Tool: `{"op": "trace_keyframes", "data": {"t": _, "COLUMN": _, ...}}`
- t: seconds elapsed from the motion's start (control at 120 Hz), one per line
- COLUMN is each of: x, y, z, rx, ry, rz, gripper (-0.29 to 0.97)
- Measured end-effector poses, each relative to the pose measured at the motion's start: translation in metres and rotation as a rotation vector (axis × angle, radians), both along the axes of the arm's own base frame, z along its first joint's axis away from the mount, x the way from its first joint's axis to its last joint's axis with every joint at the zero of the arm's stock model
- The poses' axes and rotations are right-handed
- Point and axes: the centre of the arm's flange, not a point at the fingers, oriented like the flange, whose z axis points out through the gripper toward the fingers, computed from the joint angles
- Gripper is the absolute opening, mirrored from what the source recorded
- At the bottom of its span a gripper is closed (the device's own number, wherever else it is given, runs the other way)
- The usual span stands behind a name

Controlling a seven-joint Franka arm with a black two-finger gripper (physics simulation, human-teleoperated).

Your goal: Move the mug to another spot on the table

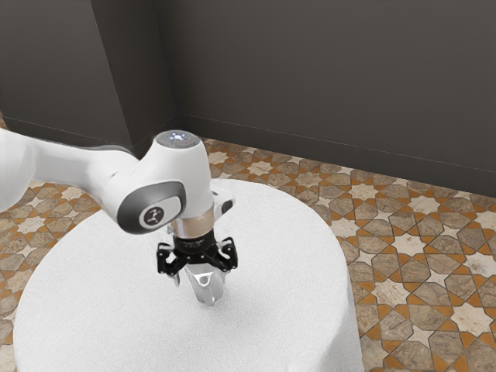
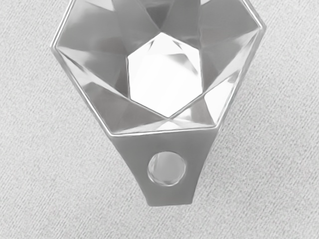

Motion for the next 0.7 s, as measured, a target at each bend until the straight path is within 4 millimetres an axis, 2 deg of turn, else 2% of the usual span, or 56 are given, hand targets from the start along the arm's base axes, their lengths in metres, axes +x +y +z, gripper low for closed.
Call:
{"op": "trace_keyframes", "data": {"t": 0.167, "x": 0.004, "y": 0.007, "z": -0.026, "rx": -0.013, "ry": -0.010, "rz": 0.070, "gripper": 0.62}}
{"op": "trace_keyframes", "data": {"t": 0.433, "x": 0.017, "y": 0.018, "z": -0.045, "rx": -0.030, "ry": -0.054, "rz": 0.153, "gripper": 0.36}}
{"op": "trace_keyframes", "data": {"t": 0.7, "x": 0.014, "y": 0.000, "z": -0.057, "rx": -0.035, "ry": -0.057, "rz": 0.155, "gripper": 0.21}}
